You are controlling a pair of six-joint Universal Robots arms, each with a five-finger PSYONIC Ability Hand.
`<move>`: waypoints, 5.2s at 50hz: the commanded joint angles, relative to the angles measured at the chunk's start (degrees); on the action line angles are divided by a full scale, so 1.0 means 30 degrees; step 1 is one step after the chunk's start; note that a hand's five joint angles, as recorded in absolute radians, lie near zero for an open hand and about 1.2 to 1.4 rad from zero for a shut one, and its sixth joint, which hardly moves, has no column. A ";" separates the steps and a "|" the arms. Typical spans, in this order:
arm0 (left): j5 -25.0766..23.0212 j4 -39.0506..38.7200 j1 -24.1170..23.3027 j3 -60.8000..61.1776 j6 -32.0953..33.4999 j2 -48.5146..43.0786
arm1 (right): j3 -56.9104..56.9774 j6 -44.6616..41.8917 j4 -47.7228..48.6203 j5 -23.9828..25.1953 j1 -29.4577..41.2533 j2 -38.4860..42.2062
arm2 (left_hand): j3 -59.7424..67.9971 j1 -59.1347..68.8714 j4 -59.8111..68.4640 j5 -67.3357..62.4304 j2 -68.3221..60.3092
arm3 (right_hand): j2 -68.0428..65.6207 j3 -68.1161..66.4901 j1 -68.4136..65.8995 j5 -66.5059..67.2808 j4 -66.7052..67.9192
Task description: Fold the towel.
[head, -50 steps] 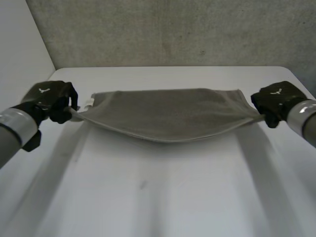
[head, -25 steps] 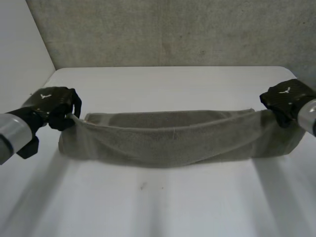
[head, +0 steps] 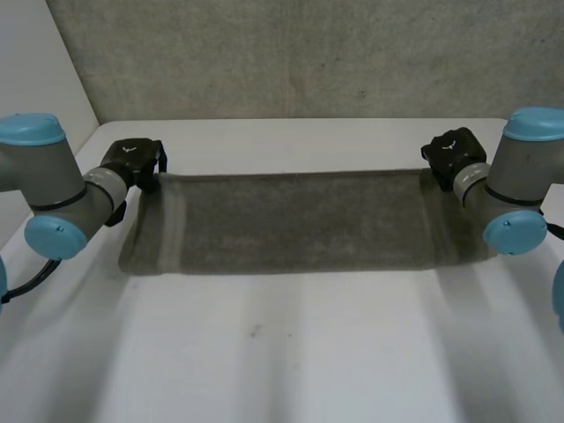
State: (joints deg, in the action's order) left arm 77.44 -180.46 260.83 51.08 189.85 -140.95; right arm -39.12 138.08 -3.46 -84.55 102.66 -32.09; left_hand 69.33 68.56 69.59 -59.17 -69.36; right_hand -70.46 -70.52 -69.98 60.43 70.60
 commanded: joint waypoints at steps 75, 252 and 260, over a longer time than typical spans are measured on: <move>-0.0179 -0.3304 -0.0664 1.3589 -0.0209 1.0128 | -0.9959 -0.4515 0.2910 -0.1114 -0.3958 -0.8405 | -1.9775 -1.9519 -1.9864 1.9723 1.9786 | -0.3180 -0.3161 -0.3340 0.3190 0.3132; 0.5709 0.0621 -0.5176 0.7876 -0.1234 1.2765 | -1.0457 1.0749 -0.1308 -0.2432 0.3484 -1.3972 | -1.9775 -1.9519 -1.9864 1.9723 1.9786 | 2.0154 2.0172 1.9993 -2.0144 -2.0201; 0.5651 0.0680 -0.4707 0.8111 -0.2201 1.2911 | -1.1101 1.0603 -0.1396 -0.2256 0.3308 -1.4294 | -1.9775 -1.9519 -1.9864 1.9723 1.9786 | 2.0154 2.0172 1.9993 -2.0144 -2.0201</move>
State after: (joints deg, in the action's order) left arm 94.50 -178.31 246.45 75.10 184.90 -102.08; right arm -71.54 170.20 -7.68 -91.99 112.59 -74.91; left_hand 9.44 9.78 9.52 -1.63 -9.45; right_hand -14.19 -13.86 -12.91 3.46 14.93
